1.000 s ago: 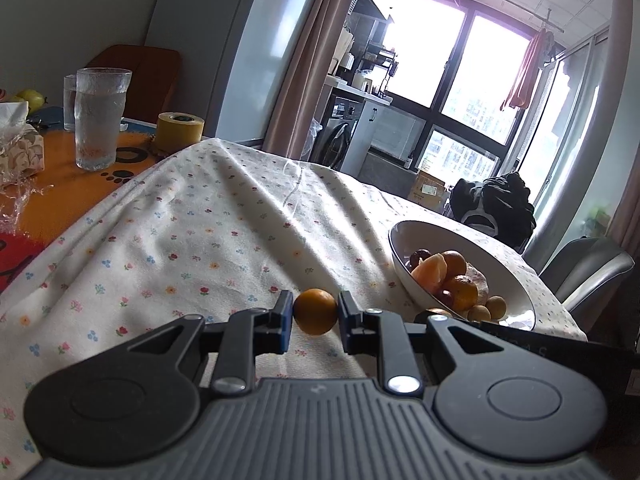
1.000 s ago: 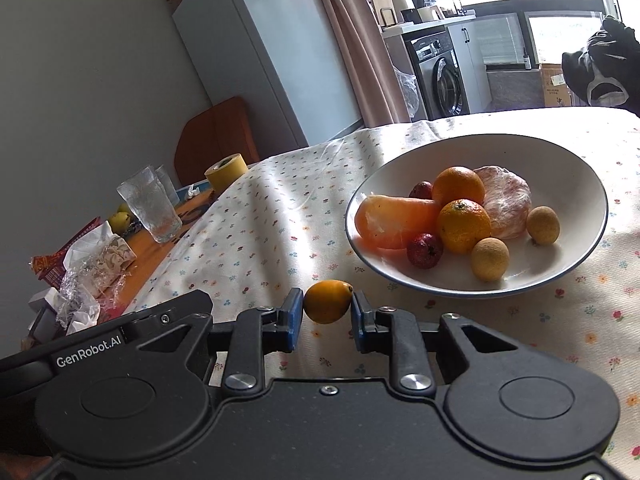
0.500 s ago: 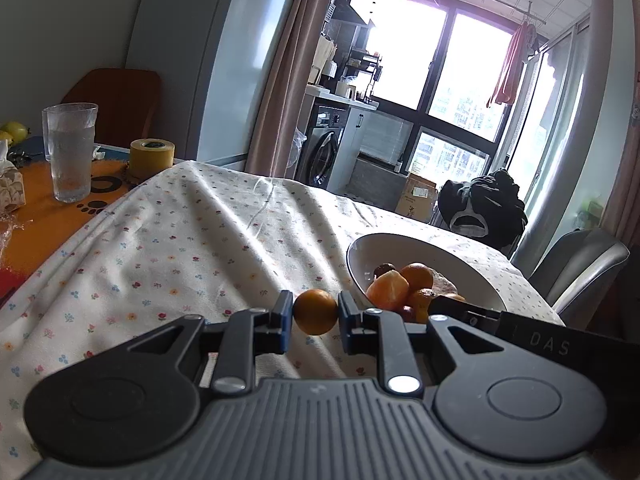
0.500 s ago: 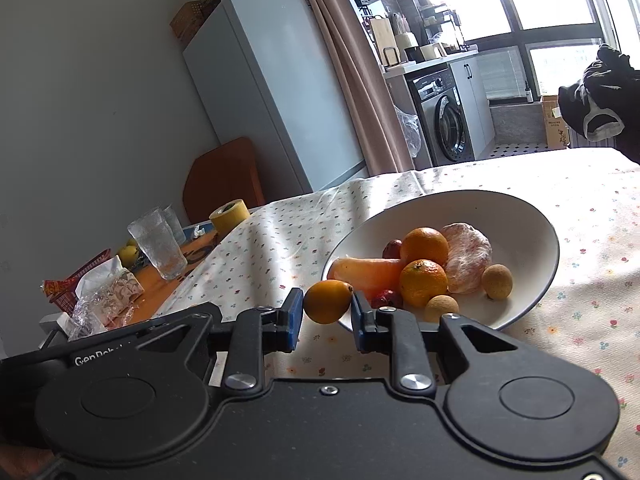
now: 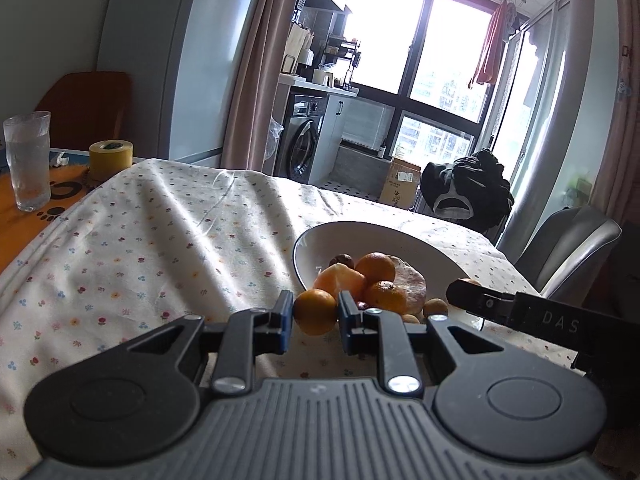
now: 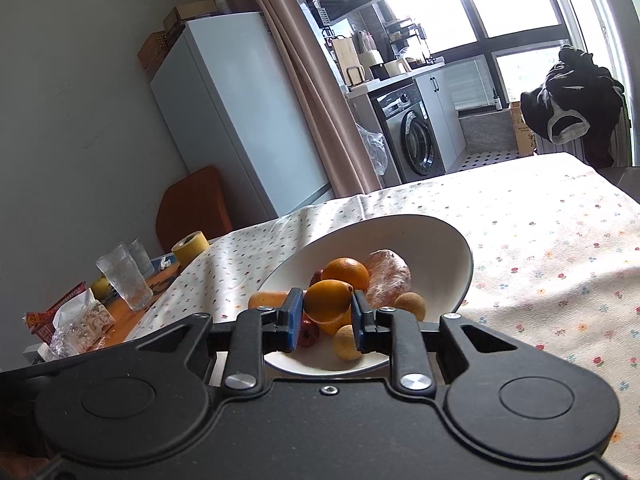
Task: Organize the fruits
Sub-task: 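Carry both kumquats over the white bowl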
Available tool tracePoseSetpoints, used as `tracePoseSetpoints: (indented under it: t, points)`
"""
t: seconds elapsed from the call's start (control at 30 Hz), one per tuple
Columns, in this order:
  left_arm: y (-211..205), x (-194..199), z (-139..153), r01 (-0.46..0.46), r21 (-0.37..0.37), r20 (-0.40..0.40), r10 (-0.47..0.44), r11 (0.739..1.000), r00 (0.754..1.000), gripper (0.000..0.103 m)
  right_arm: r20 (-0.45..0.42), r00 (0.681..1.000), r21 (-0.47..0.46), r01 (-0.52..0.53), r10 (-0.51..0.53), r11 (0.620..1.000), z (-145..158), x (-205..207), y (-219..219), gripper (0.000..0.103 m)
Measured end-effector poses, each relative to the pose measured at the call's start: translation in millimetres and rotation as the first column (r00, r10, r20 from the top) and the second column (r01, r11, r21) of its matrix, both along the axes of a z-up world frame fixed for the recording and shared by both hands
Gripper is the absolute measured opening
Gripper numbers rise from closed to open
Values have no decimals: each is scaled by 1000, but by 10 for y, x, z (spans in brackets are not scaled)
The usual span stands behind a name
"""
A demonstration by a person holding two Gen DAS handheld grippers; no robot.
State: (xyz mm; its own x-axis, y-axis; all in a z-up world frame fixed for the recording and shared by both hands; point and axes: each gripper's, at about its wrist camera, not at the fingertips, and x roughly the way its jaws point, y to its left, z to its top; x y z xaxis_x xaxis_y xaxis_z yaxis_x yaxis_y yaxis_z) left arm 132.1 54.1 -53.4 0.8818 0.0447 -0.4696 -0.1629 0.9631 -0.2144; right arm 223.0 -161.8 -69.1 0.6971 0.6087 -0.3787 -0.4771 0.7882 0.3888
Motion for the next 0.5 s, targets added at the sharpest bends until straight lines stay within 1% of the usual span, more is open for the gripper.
tracePoseSetpoints:
  t: [0.27, 0.5]
  points:
    - [-167, 216, -50, 45, 6, -16, -45, 999, 999, 22, -15, 999, 7, 48, -48, 999, -82, 145, -198, 24]
    - [-265, 419, -75, 85, -6, -24, -85, 996, 996, 22, -8, 996, 4, 93, -93, 996, -68, 204, -296, 24]
